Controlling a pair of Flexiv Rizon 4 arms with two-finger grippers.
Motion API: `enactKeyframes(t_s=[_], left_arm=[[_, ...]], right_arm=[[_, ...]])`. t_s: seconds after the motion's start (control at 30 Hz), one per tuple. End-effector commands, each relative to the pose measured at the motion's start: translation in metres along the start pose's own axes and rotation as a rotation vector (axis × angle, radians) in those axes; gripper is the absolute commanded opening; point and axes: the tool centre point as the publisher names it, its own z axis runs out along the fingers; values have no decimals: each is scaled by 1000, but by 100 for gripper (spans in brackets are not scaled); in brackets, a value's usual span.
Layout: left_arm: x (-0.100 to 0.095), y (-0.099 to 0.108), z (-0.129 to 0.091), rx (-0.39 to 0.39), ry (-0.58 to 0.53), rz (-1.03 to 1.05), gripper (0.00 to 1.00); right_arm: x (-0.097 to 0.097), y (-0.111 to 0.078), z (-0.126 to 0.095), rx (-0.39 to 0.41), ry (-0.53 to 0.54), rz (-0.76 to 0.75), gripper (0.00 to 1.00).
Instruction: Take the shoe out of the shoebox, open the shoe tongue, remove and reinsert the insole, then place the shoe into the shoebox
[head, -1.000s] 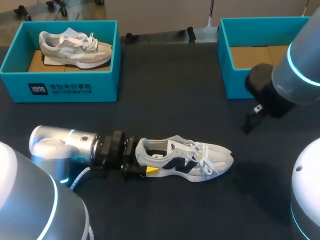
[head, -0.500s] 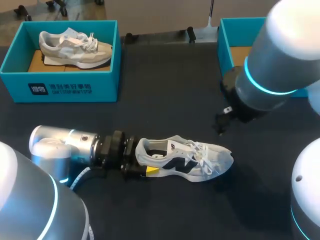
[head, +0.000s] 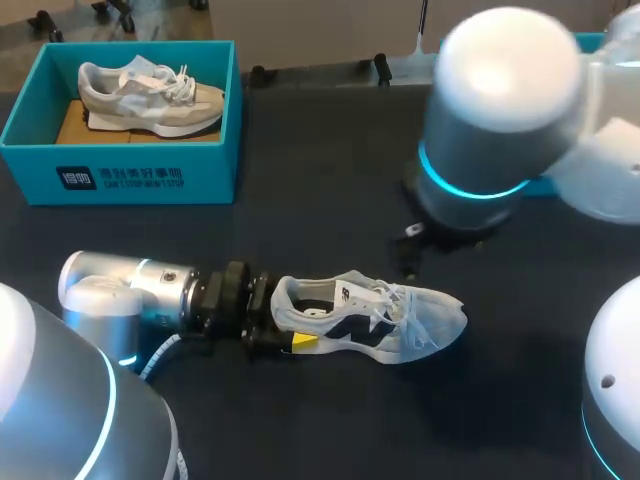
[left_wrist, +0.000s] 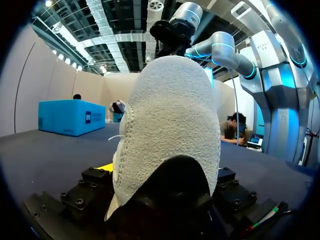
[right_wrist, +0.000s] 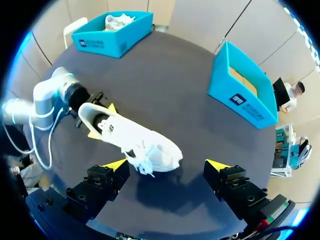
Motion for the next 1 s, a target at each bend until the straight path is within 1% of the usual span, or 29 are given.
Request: enactKeyframes(t_s=[0.03, 0.17, 0.23, 0.27, 0.53, 0.57, 0.6, 0.67, 0.7, 0.87, 1.0], left_arm=[[-2, 9, -2, 10, -1, 1, 0], [-2, 9, -2, 10, -1, 1, 0], [-2, 9, -2, 10, -1, 1, 0], [-2, 9, -2, 10, -1, 1, 0], [-2, 9, -2, 10, -1, 1, 0], [-2, 9, -2, 10, -1, 1, 0], [-2, 9, -2, 10, -1, 1, 0], [-2, 9, -2, 10, -1, 1, 0], [-2, 9, -2, 10, -1, 1, 0], [-2, 9, -2, 10, -1, 1, 0], [-2, 9, -2, 10, -1, 1, 0]], right_arm=[[55, 34, 29, 148, -110, 11, 100], [69, 33, 33, 164, -102, 33, 100], [74, 34, 33, 166, -96, 19, 100], [74, 34, 33, 162, -103, 2, 100], [74, 34, 33, 162, -103, 2, 100], [77, 34, 33, 170, -110, 23, 100], [80, 35, 35, 198, -131, 49, 100], [86, 35, 38, 198, -151, 71, 100], [88, 35, 41, 211, -162, 95, 100], [92, 36, 45, 184, -157, 146, 100], [96, 38, 46, 173, -179, 170, 100]])
